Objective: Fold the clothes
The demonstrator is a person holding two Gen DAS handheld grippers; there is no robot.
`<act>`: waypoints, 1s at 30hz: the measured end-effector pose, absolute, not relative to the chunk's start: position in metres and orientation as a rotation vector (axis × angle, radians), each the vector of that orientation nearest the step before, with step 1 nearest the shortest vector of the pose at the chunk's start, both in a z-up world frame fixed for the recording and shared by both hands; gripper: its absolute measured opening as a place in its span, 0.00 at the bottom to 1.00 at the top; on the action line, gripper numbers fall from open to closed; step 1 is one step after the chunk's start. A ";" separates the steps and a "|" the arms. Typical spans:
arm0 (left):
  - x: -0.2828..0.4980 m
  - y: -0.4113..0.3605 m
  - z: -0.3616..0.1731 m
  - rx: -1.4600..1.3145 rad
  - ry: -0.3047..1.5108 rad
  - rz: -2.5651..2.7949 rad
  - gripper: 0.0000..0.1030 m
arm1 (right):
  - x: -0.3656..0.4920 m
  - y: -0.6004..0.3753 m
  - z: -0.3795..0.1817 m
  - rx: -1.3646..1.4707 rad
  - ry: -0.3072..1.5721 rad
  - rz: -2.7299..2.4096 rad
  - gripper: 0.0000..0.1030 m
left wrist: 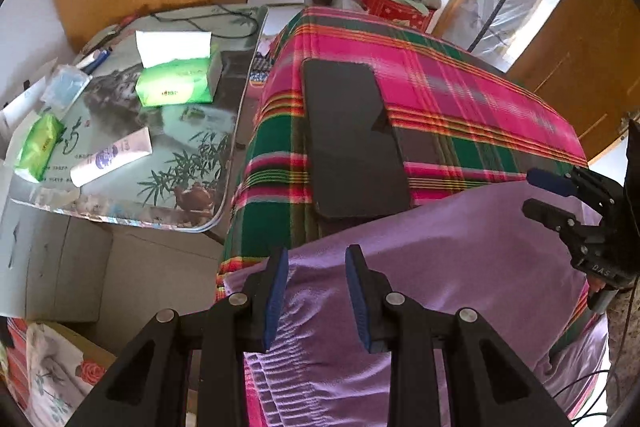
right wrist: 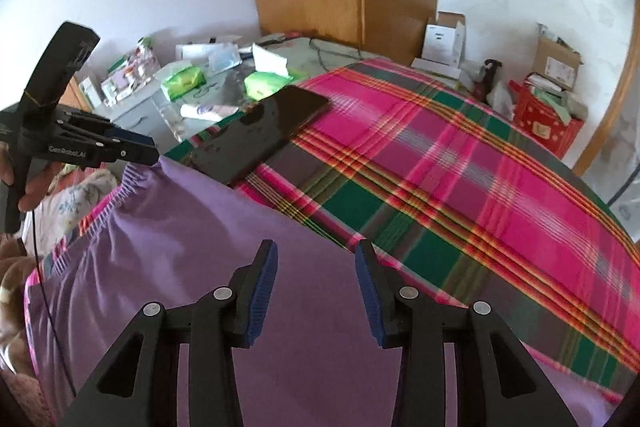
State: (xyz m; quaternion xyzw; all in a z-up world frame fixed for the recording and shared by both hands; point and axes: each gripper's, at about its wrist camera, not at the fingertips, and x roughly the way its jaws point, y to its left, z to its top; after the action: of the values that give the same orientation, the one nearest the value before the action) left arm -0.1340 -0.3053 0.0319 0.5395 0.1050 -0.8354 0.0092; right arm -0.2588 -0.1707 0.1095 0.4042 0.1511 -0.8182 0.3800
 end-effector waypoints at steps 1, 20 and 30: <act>-0.135 -0.306 0.029 1.692 0.327 -2.609 0.29 | -0.259 -0.175 0.107 1.031 0.399 -2.081 0.41; -0.147 -0.297 0.007 1.750 0.115 -2.643 0.30 | -0.284 -0.211 0.071 1.019 0.513 -1.952 0.42; -0.144 -0.289 0.007 1.746 -0.013 -2.684 0.32 | -0.276 -0.218 0.067 0.976 0.538 -1.904 0.59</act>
State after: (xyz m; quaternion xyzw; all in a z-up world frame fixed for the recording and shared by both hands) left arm -0.1438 -0.2893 0.0066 0.5451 -0.0040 -0.8378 -0.0303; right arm -0.2764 -0.2176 0.0674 0.3948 0.2178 -0.7703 0.4509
